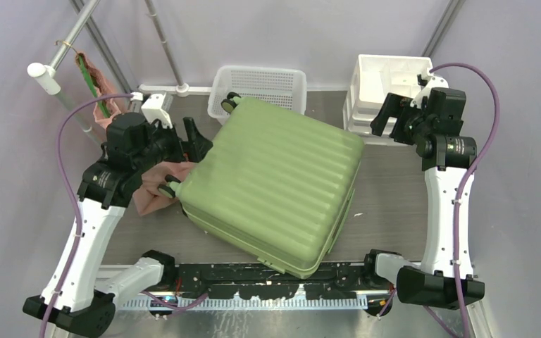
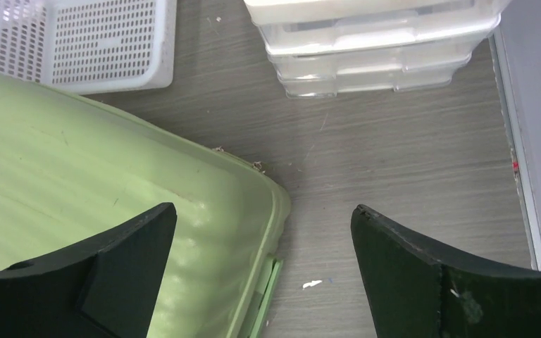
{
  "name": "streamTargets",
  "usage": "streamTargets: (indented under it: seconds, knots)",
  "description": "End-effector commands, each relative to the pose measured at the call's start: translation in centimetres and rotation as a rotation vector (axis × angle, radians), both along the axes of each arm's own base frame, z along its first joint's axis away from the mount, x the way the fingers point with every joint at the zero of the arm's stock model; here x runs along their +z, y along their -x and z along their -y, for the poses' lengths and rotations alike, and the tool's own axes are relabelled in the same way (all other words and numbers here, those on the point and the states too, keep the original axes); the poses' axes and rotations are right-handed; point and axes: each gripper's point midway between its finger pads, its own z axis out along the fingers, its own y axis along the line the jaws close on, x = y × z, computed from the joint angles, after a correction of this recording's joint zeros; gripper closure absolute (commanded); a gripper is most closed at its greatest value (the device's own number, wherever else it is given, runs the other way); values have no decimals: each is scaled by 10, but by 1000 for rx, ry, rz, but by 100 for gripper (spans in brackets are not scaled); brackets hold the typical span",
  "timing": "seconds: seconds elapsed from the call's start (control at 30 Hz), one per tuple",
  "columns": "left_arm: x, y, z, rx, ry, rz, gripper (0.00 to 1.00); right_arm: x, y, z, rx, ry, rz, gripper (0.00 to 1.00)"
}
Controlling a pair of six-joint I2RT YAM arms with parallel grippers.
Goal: Open, take out, and arrange the luggage
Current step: Adjust the storage box at the corner of the board.
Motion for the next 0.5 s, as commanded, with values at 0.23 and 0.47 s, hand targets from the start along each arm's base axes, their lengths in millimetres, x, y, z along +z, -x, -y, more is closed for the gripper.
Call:
streamTargets:
  seconds: [0.23, 0.47]
  knots:
    - [23, 37, -38, 164, 150, -20, 1, 25, 21, -18, 31, -1, 61, 0]
    - [32, 64, -46, 221, 259, -7, 4, 15, 45, -51, 277, 18, 51, 0]
